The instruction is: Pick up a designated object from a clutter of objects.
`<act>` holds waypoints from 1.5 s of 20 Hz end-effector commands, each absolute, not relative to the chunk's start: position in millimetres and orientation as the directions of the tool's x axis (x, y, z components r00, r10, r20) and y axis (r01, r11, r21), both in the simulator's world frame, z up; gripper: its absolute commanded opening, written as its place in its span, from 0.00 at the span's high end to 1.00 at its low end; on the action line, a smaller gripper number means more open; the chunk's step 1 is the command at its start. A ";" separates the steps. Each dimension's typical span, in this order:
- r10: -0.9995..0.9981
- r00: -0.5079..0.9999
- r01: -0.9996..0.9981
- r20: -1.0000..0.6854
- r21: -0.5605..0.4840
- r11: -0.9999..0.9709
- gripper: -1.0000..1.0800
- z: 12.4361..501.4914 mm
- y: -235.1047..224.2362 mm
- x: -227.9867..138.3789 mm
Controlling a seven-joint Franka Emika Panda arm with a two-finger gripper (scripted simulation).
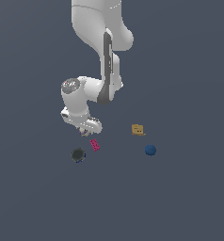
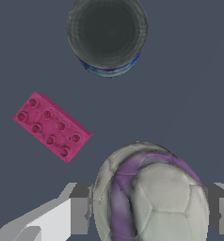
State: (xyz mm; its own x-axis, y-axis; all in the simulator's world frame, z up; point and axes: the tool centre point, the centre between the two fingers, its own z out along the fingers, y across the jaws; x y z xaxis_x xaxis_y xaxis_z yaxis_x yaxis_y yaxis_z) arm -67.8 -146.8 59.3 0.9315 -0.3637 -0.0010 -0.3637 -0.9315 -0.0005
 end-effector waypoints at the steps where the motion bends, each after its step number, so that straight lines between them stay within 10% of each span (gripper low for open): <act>1: -0.363 0.932 -0.363 0.001 -0.001 -0.932 1.00 71.2 -138.4 -68.4; 30: -0.363 0.932 -0.363 0.002 0.005 -0.932 1.00 318.0 40.9 -89.4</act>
State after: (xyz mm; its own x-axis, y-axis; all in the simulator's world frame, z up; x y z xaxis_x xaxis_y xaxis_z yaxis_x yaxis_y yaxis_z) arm -88.0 30.6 303.5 0.9318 -0.3629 0.0017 -0.3629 -0.9318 0.0048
